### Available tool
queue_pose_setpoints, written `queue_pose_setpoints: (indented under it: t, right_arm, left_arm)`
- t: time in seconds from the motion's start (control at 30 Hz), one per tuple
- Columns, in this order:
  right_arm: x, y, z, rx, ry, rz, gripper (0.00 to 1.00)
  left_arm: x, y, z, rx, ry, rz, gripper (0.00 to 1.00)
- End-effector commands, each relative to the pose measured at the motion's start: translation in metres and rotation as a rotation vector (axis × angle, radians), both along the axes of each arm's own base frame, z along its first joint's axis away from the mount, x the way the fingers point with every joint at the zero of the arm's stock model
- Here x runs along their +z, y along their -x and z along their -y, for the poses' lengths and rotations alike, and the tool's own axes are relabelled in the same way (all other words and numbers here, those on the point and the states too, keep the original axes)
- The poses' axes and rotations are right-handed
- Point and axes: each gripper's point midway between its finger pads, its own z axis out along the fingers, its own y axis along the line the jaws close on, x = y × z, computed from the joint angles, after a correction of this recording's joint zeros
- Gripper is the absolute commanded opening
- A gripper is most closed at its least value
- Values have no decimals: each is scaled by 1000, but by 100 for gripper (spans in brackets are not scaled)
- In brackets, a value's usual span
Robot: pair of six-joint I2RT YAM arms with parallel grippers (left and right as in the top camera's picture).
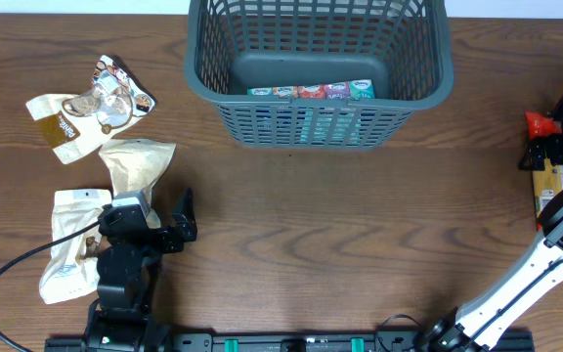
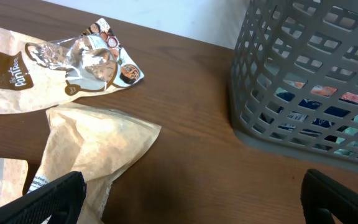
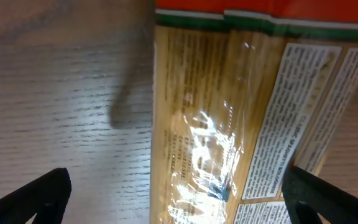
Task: Pack container
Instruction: 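Move the right gripper to the spaghetti package and grasp it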
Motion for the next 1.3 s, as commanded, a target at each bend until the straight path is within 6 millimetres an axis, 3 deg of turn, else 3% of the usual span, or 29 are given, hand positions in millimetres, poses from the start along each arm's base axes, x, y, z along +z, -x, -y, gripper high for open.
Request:
queue_pose_setpoints:
  t: [0.0, 0.33, 0.6, 1.03, 1.17, 1.27]
  right_arm:
    - [0, 6, 8, -28, 9, -9, 98]
    - [0, 14, 19, -78, 49, -34, 99]
    - [-2, 24, 29, -127, 44, -36, 97]
    - [-29, 28, 15, -120, -3, -52, 96]
    - [-37, 33, 9, -116, -17, -68, 93]
    - [-43, 36, 4, -116, -35, -77, 84]
  left_arm:
    - [9, -1, 1, 1, 11, 17, 99]
    - [-2, -4, 1, 2, 5, -31, 99]
    - [3, -6, 1, 2, 8, -10, 99]
    - [3, -6, 1, 1, 8, -8, 98]
    - [3, -6, 1, 1, 8, -8, 99]
    - [3, -6, 1, 1, 8, -8, 99]
